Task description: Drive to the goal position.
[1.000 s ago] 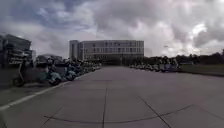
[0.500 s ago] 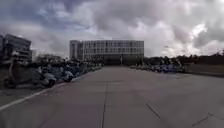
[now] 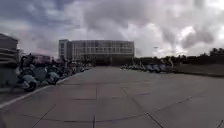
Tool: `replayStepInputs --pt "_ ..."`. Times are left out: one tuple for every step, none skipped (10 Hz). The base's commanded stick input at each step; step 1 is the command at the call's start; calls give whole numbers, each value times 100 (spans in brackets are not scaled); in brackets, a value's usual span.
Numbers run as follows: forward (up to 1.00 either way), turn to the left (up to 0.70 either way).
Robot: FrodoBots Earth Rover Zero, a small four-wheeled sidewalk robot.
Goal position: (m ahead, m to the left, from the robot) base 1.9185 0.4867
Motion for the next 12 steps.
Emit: replayStepInputs --pt "70 0" --pt "70 0" --pt "70 0" --pt "70 0" --pt "70 0" --pt "70 0" --pt "70 0" --pt "70 0" --pt "70 0" --pt "70 0" --pt "70 0" --pt "70 0"
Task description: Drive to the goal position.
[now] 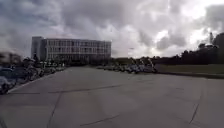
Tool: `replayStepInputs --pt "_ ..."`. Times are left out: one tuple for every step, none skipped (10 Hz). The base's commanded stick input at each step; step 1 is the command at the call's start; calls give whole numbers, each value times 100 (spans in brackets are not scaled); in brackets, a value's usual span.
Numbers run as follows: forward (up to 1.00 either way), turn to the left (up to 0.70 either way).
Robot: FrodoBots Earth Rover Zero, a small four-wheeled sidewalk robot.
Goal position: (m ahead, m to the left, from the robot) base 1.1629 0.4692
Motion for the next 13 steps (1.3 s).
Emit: replayStepInputs --pt "70 0" --pt "66 0" --pt "62 0" --pt "58 0" --pt "53 0" --pt "49 0" --pt "45 0" --pt "40 0" --pt "36 0" --pt "32 0" --pt "27 0" --pt "23 0" --pt "19 0"
